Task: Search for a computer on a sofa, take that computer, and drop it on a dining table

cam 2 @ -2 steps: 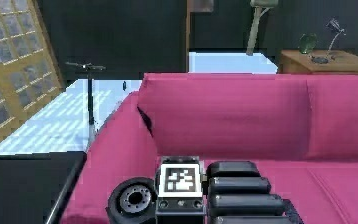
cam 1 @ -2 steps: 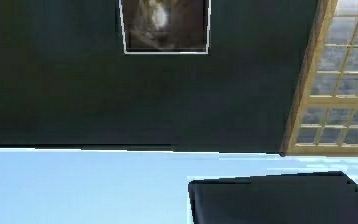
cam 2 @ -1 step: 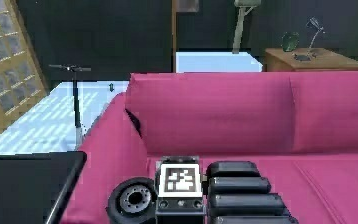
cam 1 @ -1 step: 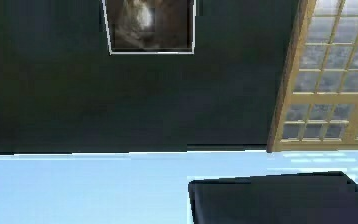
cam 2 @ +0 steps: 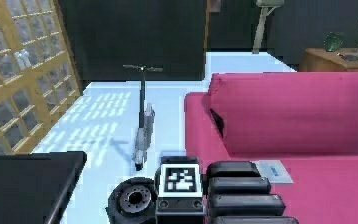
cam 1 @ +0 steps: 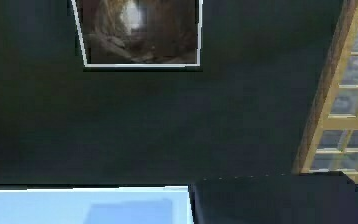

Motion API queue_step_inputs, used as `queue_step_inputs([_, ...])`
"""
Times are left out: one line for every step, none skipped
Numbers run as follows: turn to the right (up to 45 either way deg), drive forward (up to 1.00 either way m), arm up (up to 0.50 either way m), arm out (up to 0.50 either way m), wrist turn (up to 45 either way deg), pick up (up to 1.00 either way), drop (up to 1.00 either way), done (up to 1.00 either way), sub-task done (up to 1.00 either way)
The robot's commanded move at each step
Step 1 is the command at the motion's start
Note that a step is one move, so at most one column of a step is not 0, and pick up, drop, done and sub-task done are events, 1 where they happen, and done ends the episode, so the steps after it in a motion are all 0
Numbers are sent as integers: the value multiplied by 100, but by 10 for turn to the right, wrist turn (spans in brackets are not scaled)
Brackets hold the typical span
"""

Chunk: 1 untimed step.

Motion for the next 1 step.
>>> queue_step_inputs([420, 0, 0, 0, 0, 0, 0, 0, 0])
